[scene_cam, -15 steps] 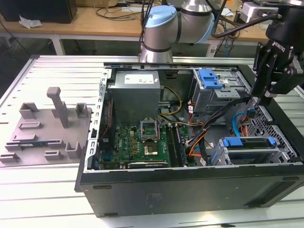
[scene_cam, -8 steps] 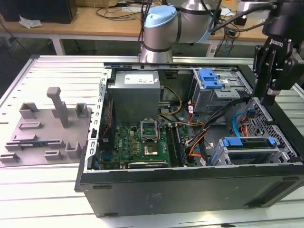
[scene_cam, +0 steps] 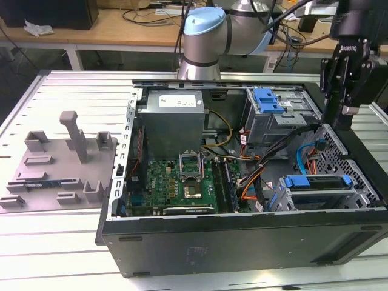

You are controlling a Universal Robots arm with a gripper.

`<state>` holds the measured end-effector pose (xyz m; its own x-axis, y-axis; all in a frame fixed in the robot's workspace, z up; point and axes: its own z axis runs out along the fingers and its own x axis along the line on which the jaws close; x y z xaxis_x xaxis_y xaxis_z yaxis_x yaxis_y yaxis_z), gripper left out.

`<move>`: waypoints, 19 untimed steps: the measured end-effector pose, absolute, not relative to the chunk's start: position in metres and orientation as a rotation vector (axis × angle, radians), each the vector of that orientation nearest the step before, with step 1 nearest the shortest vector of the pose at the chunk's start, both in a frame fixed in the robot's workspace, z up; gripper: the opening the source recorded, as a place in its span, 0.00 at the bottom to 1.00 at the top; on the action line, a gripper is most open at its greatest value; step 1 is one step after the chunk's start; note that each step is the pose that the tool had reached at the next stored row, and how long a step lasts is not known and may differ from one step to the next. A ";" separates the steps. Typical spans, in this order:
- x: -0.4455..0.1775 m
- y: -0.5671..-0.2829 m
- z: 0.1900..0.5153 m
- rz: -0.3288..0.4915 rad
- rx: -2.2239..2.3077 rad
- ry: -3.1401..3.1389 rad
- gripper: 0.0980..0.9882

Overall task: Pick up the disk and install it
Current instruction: 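Insert the first disk wire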

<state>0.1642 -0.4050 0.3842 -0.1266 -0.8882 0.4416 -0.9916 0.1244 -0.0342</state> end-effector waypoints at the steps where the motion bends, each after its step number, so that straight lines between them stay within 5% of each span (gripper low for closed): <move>1: 0.165 -0.401 0.379 0.473 1.831 -2.088 0.39; 19: 0.167 -0.384 0.350 0.546 1.803 -2.033 0.37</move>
